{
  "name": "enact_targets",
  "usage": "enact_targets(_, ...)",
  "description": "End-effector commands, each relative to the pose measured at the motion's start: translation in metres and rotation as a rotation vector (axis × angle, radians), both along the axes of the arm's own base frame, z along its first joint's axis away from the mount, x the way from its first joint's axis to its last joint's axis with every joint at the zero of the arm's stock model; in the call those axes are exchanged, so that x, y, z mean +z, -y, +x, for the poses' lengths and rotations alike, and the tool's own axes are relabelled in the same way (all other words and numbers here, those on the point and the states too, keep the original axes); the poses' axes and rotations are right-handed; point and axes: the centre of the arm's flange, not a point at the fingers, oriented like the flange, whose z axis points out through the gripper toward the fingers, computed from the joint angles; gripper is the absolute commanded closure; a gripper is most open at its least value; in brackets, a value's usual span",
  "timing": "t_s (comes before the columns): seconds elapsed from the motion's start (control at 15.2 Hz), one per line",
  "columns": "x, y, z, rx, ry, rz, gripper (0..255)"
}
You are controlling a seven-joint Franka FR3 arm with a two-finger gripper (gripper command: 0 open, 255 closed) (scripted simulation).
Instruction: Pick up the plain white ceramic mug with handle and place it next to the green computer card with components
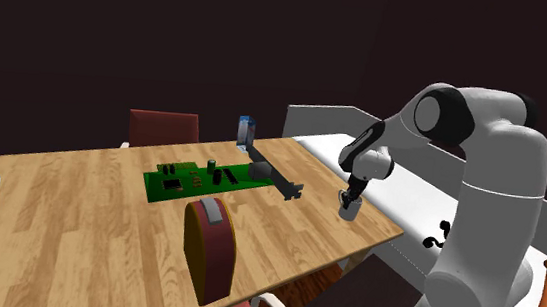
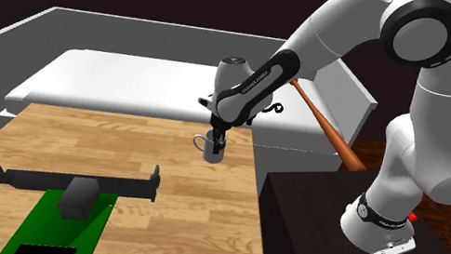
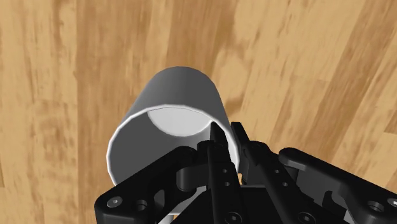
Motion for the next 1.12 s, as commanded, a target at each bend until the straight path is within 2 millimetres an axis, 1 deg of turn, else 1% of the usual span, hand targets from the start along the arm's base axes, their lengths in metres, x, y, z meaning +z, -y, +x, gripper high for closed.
enact_targets(0.0,0.008,0.000,0.000,0.000,0.000,0.000,255)
enact_targets(1.06,0.092,0.000,0.000,0.000,0.000,0.000,255)
